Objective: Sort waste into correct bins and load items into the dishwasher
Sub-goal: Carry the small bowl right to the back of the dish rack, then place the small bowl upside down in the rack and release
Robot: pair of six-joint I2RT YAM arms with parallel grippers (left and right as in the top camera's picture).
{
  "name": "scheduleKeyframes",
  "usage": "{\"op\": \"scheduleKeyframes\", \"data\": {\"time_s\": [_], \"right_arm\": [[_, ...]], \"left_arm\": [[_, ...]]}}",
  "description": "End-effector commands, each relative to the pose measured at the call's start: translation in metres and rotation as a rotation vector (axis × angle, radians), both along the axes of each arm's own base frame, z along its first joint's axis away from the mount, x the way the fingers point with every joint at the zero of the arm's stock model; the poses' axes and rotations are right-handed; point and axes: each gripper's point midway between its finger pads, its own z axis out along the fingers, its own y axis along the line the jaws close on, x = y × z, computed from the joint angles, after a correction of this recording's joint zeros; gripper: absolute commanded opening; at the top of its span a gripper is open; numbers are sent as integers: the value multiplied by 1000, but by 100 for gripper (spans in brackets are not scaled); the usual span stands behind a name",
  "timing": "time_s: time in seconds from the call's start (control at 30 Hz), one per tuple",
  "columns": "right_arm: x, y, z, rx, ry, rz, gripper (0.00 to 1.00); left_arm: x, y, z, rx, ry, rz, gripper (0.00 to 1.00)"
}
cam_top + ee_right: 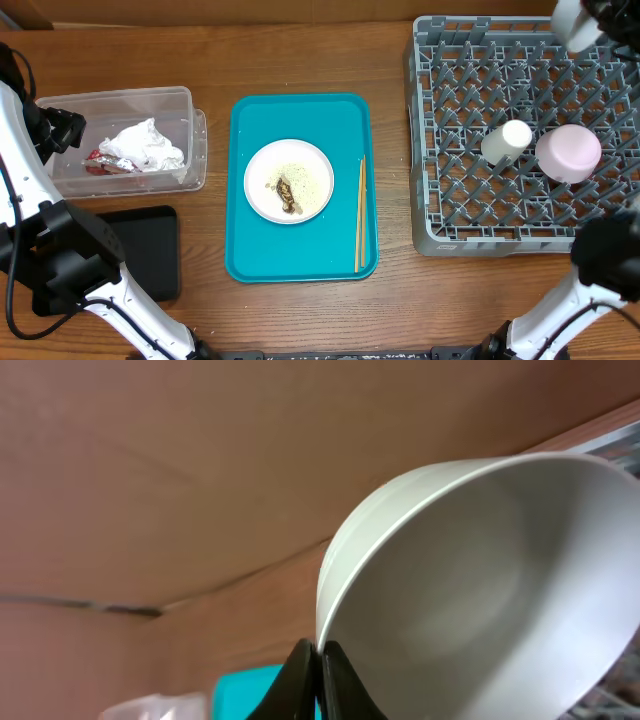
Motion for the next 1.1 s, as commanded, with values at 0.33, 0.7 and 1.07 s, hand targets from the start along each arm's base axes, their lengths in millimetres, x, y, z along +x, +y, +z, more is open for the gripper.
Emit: {"op": "scheduleKeyframes", "data": {"time_s": [0.33, 0.7, 1.07], "right_arm": [[49, 24, -103, 317, 88, 207, 4], [37, -14, -145, 283, 244, 54, 4], [10, -57, -157, 225, 347, -79, 9]], "left_arm": [[-1, -3, 15, 21, -39, 6, 100], [-1, -3, 15, 21, -39, 6, 100], [-1, -3, 15, 21, -39, 6, 100]]}}
